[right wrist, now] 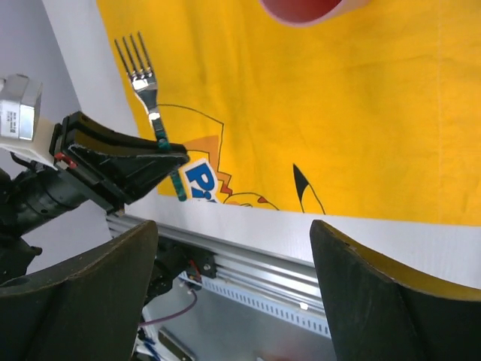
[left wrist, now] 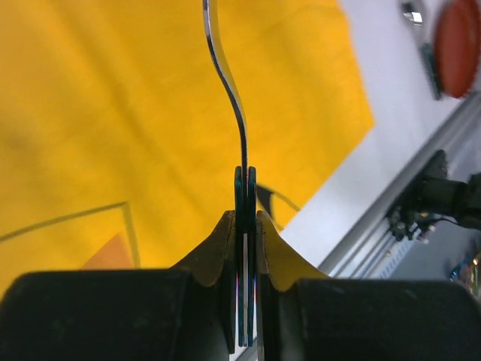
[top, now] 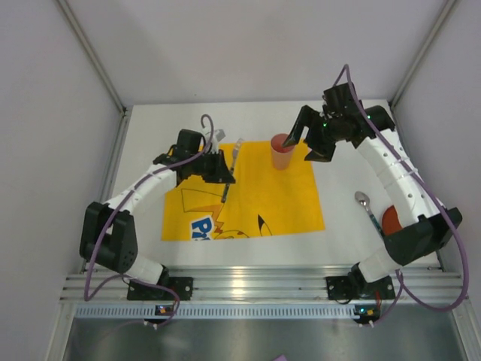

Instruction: Set the dinner table for one person

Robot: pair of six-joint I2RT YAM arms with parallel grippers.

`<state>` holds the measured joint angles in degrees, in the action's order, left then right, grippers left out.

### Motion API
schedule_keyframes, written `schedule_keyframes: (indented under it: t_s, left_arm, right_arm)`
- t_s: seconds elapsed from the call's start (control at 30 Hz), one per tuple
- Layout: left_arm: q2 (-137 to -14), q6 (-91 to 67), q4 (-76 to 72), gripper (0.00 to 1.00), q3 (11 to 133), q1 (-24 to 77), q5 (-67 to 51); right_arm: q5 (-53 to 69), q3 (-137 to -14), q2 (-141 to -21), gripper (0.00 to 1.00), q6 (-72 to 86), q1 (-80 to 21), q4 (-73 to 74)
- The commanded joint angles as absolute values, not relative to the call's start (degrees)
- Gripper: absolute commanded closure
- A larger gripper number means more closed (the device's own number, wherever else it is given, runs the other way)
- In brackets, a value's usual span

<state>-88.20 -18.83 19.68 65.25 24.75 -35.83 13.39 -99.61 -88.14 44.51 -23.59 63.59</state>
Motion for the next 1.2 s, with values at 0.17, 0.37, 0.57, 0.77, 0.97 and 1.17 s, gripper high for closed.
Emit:
schedule_keyframes:
  t_s: [0.17,0.37,0.57,0.77,0.97,1.17]
  left_arm:
    - [-82.3,-13.6,33.2,1.0,57.1,17.4,-15.8]
    - [-87.4,-12.5,35.3,1.0,54.6,12.3,-8.3]
    - [-90.3,-12.7,33.0,1.0,52.9,7.7,-8.6]
    - [-92.3,-12.9,31.8,0.54,53.3,6.4,-6.7]
    - [-88.6,-14.1,32.9,0.01,53.7,5.9,-3.0]
    - [-81.1,-17.3,36.6,0.01,56.9,5.8,-2.5]
  right_arm:
    - [17.0,-98.8,-83.8,0.18,37.7,-17.1,64.4]
    - [18.6,-88.5,-77.4,0.18,36.9,-16.4,63.3]
    - [20.2,-79.4,-70.6,0.18,34.5,-14.4,63.0]
    - [18.1,-72.7,-67.4,0.18,31.0,-11.5,62.8]
    - [14.4,-67.7,-68.3,0.18,27.4,-5.5,60.2]
    - [6.6,-64.5,-73.6,0.18,23.8,4.9,57.5]
